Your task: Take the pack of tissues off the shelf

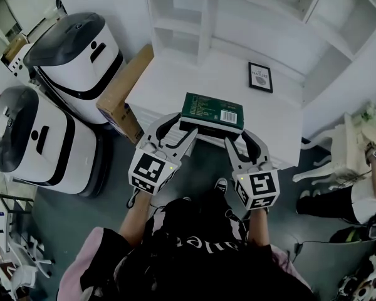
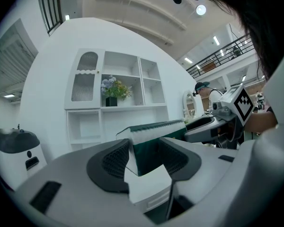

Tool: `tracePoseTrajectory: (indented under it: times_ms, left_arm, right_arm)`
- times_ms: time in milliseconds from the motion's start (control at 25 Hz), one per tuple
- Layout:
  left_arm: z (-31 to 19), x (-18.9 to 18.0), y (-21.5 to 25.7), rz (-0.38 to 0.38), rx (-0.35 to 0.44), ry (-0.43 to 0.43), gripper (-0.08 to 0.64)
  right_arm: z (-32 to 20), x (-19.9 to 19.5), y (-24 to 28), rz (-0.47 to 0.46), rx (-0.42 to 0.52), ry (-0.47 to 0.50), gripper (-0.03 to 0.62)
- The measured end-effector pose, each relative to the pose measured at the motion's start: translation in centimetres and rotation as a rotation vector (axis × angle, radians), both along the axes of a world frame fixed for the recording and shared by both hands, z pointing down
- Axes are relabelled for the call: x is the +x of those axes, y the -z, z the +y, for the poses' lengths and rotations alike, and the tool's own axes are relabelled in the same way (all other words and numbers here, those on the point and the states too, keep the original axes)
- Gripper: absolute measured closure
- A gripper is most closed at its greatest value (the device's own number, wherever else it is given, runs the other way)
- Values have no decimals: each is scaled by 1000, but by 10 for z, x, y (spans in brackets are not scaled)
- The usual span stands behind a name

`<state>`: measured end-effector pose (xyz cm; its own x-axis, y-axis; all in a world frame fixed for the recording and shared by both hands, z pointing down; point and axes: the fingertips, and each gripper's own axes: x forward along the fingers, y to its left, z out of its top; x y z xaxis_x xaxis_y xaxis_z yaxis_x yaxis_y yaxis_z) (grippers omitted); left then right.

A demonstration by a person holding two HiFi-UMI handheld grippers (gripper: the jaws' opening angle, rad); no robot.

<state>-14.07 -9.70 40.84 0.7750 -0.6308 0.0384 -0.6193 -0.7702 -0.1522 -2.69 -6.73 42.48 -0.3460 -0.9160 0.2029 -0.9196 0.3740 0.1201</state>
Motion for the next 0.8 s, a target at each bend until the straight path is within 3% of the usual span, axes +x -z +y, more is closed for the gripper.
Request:
tracePoseTrajectory:
  times_ms: [800]
  left_arm:
    - [-6,-7,-3,4,-12,20,362]
  right_arm:
    - [-6,-6,-2,8,-7,14,402]
